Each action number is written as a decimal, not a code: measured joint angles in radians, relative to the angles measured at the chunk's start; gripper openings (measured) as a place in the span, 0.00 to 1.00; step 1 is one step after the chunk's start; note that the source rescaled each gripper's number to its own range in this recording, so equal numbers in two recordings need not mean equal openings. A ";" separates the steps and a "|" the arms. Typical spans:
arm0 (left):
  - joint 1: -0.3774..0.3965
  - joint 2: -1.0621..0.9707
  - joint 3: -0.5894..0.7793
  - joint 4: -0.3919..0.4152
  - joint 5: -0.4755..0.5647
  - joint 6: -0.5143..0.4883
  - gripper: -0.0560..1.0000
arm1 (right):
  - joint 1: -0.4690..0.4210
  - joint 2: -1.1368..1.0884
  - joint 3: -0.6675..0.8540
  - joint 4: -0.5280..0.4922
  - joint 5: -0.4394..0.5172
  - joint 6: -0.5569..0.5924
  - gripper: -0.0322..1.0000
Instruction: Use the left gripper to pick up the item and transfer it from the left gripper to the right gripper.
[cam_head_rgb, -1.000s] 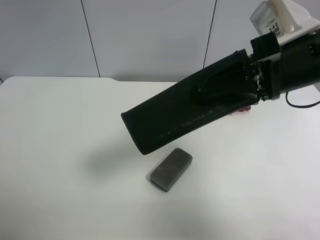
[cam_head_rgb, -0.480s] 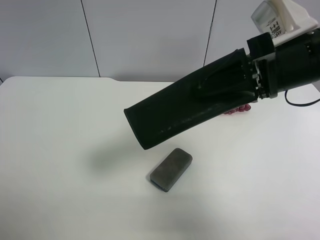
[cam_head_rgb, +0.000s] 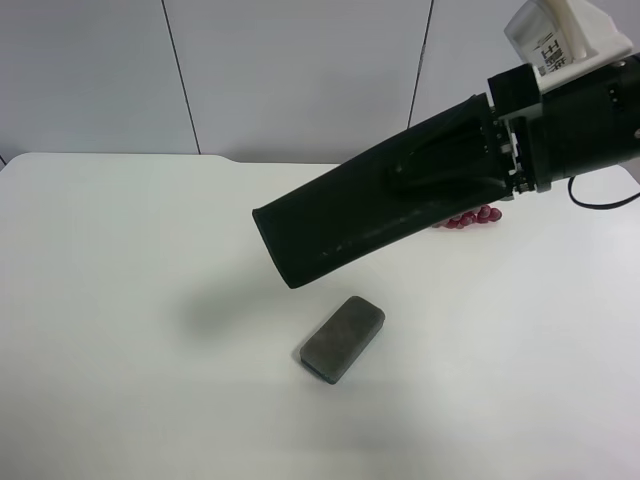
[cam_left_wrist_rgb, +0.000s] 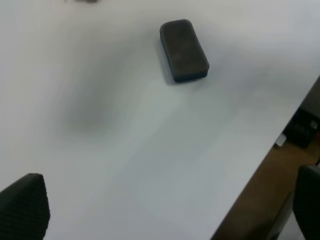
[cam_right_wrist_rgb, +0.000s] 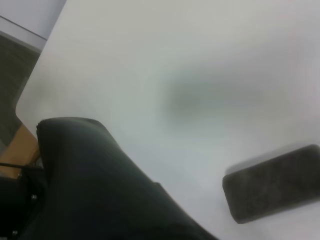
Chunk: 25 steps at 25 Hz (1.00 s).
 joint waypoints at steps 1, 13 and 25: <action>0.000 0.000 0.000 0.000 -0.004 -0.001 0.98 | 0.000 0.000 0.000 -0.003 0.000 0.000 0.04; 0.086 0.000 0.000 0.000 -0.006 -0.001 0.98 | 0.000 0.000 0.000 -0.153 -0.018 0.125 0.03; 0.464 0.000 0.000 0.000 -0.006 -0.002 0.98 | -0.136 0.017 -0.157 -0.447 0.071 0.383 0.03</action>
